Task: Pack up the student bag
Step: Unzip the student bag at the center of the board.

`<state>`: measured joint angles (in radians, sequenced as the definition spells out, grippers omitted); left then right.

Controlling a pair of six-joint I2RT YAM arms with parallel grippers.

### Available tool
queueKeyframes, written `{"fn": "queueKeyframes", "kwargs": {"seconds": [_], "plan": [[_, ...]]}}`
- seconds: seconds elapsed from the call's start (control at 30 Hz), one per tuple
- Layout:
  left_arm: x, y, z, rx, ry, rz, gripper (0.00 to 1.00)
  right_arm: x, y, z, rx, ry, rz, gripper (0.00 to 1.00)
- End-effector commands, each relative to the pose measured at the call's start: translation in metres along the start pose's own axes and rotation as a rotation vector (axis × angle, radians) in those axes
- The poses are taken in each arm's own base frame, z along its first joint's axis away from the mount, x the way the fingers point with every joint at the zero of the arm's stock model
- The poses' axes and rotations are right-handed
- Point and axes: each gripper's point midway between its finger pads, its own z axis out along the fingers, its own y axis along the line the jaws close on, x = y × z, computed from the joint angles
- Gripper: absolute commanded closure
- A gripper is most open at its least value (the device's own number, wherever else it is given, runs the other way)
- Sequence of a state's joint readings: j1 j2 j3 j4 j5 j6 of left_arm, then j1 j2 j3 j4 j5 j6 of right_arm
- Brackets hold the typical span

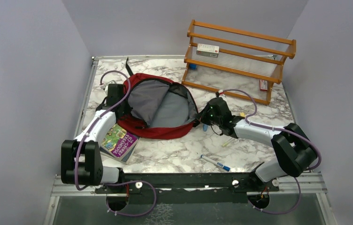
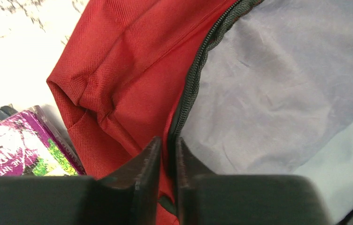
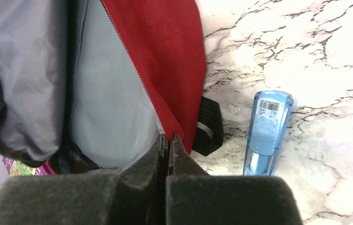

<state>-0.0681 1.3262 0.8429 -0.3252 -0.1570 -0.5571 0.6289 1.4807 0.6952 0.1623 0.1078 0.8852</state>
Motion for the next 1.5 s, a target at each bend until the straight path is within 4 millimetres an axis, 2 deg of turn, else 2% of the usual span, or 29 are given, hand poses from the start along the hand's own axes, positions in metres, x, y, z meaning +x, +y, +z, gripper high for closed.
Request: {"fn": "queueKeyframes", "kwargs": {"seconds": [0.0, 0.1, 0.17, 0.37, 0.57, 0.7, 0.8, 1.0, 1.1, 1.2, 1.3, 1.47], "plan": [[0.023, 0.010, 0.010, -0.033, 0.087, -0.038, 0.72, -0.012, 0.006, -0.006, -0.028, -0.053, -0.033, 1.00], [0.020, 0.013, 0.008, -0.045, 0.070, -0.039, 0.54, -0.015, 0.014, -0.009, -0.061, -0.057, -0.048, 0.97], [0.012, 0.014, 0.005, -0.047, 0.043, -0.035, 0.47, -0.018, 0.020, -0.012, -0.089, -0.062, -0.061, 0.92], [-0.019, 0.008, -0.012, -0.034, -0.040, -0.001, 0.35, -0.032, 0.036, -0.028, -0.139, -0.094, -0.117, 0.74], [-0.046, 0.005, -0.040, -0.003, -0.122, 0.033, 0.26, -0.047, 0.041, -0.054, -0.154, -0.144, -0.190, 0.60], [-0.054, 0.020, -0.053, -0.053, -0.153, 0.035, 0.23, -0.050, 0.044, -0.062, -0.153, -0.134, -0.205, 0.57], [-0.064, 0.045, -0.058, -0.139, -0.172, 0.014, 0.20, -0.043, 0.056, -0.063, -0.180, -0.068, -0.192, 0.54], [-0.087, 0.088, -0.053, -0.262, -0.188, -0.071, 0.18, -0.013, 0.114, -0.068, -0.311, 0.000, -0.195, 0.49], [-0.099, 0.107, -0.046, -0.330, -0.185, -0.094, 0.17, 0.016, 0.146, -0.066, -0.376, 0.062, -0.214, 0.47], [-0.106, 0.120, -0.037, -0.368, -0.169, -0.113, 0.16, 0.059, 0.175, -0.066, -0.452, 0.162, -0.229, 0.45], [-0.101, 0.132, -0.026, -0.376, -0.121, -0.124, 0.14, 0.095, 0.191, -0.061, -0.489, 0.228, -0.228, 0.39], [-0.072, 0.146, -0.007, -0.368, -0.013, -0.157, 0.13, 0.148, 0.210, -0.048, -0.530, 0.322, -0.200, 0.36]]}}
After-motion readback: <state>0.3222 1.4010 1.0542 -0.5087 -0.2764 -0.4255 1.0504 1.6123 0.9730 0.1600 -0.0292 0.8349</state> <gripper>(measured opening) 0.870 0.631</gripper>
